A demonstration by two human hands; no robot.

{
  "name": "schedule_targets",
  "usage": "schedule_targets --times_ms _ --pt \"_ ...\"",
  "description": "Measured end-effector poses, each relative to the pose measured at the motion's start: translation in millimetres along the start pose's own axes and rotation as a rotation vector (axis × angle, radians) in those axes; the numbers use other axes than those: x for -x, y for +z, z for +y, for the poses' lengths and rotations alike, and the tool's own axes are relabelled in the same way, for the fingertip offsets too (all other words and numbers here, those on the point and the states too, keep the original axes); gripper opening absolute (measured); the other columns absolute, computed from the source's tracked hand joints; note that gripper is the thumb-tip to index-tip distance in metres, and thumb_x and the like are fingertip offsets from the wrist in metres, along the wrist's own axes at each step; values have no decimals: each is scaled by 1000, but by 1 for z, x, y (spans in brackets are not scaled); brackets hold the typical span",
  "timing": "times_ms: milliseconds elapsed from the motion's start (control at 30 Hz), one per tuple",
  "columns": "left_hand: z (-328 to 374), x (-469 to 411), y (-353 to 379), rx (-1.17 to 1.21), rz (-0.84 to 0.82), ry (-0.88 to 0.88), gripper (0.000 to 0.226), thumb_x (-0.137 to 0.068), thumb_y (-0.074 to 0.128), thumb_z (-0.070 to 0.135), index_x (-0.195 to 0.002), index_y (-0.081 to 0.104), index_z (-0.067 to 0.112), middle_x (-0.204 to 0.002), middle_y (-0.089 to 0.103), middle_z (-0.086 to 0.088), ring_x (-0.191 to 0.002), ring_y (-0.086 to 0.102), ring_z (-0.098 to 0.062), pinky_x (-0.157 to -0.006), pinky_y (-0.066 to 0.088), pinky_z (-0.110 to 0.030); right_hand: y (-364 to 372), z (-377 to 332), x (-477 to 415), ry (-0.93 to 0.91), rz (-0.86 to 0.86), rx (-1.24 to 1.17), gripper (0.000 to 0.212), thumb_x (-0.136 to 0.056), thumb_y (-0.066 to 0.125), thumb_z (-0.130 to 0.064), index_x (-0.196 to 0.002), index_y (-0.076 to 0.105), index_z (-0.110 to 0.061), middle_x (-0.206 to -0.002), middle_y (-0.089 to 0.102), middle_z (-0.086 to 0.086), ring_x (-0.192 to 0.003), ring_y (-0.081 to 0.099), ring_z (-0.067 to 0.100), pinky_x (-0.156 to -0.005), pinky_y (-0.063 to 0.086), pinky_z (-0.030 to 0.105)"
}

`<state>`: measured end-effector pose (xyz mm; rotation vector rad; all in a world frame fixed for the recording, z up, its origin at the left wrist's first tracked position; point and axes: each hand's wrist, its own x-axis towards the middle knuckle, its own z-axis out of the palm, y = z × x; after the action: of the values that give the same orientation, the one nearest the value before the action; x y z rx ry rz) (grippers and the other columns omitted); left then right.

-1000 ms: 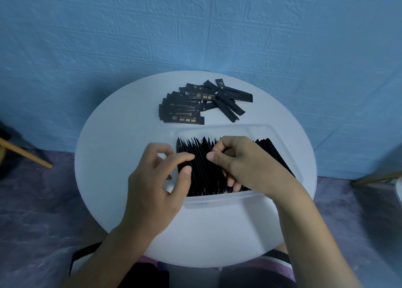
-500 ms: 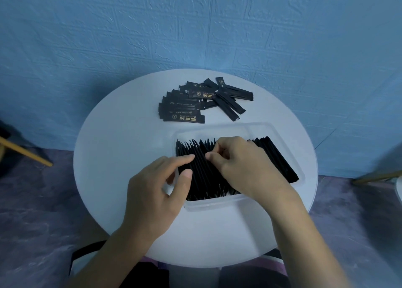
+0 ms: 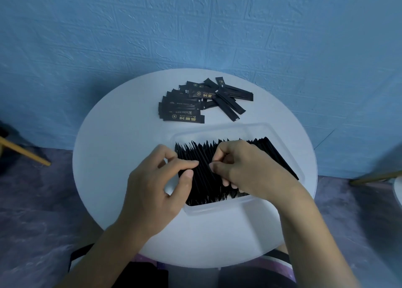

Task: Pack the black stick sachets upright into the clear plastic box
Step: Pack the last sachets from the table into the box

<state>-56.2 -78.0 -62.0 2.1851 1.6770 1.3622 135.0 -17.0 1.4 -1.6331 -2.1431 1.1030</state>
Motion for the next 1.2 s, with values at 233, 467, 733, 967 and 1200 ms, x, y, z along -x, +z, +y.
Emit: schedule_targets --times_ms 233,467,733,967,1200 --pt "-1 -10 -4 -8 -94 116 28 -94 56 27 -111 78 25 -118 62 9 -69 45 -7 -68 41 -20 -10 1 7 -10 -114 -134 28 -99 60 -37 -87 63 -11 -60 65 -1 -51 58 9 -50 47 20" --pt "-2 -11 -5 -23 -120 135 27 -94 56 27 -106 80 25 -118 65 12 -73 48 -10 -66 42 -26 -8 3 7 1 -129 -123 17 -94 68 -32 -89 65 -17 -62 66 -1 -52 59 8 -54 48 22" --pt "-1 -14 -9 -79 -150 172 26 -95 57 33 -108 79 29 -119 66 17 -76 46 -10 -67 40 -22 -6 4 8 3 -82 -75 13 -94 67 -26 -82 65 -22 -62 68 -1 -53 60 8 -63 58 35" --pt "5 -20 -9 -89 -201 185 29 -97 54 38 -111 78 32 -118 68 22 -77 46 -8 -63 46 -29 -5 7 6 -17 -102 -143 14 -95 68 -25 -85 65 -15 -61 66 -2 -53 59 8 -55 49 21" --pt "0 -17 -13 14 -260 86 31 -99 48 37 -111 77 37 -129 64 24 -73 55 18 -62 34 -2 -10 6 -5 -47 -184 -169 11 -96 67 -23 -89 69 -15 -62 65 -3 -54 58 8 -52 49 22"
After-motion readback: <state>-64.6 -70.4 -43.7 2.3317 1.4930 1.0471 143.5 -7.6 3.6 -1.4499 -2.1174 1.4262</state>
